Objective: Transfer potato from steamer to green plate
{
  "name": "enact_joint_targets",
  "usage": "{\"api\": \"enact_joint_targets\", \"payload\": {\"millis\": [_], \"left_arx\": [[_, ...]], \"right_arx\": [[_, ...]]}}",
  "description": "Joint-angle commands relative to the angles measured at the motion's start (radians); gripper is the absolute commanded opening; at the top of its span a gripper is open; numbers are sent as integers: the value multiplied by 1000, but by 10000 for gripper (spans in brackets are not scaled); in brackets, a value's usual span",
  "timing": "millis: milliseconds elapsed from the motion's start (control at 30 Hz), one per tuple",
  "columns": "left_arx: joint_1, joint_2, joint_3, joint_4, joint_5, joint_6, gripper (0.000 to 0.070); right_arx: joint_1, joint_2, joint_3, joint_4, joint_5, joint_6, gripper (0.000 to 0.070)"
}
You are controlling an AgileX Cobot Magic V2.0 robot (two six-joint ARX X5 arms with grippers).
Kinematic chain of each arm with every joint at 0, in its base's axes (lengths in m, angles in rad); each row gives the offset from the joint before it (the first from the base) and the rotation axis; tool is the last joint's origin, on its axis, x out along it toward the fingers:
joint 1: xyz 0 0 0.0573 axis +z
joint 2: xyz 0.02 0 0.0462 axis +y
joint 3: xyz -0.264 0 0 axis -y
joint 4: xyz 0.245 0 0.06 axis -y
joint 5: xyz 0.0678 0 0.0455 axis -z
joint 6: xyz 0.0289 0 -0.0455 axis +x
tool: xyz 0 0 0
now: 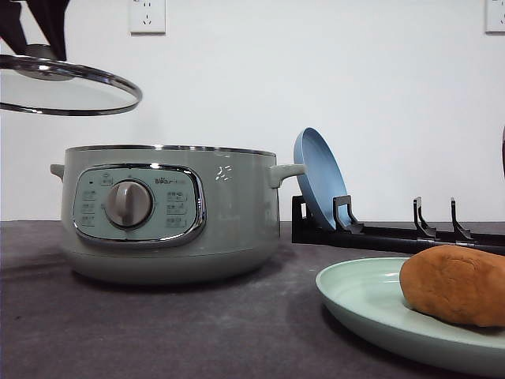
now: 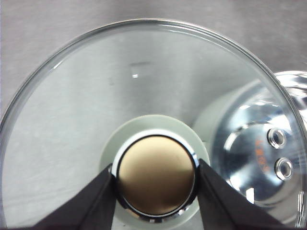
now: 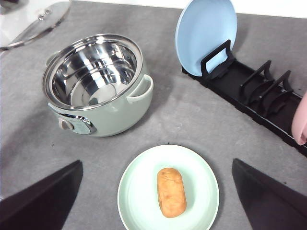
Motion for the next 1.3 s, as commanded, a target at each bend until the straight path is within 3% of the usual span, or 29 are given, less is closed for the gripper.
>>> {"api": "enact_joint_targets", "payload": {"millis": [0,667,1267], "left_arx": [[-23,-10,30,27,3,-2,0],[-367,-6,15,31,3,-3,0],[-403,106,7,29,2,-2,0]], "right_arx": [[5,5,17,3,3,-2,631],[5,5,16,11,0,49,630],[5,5,16,11,0,48,630]]}}
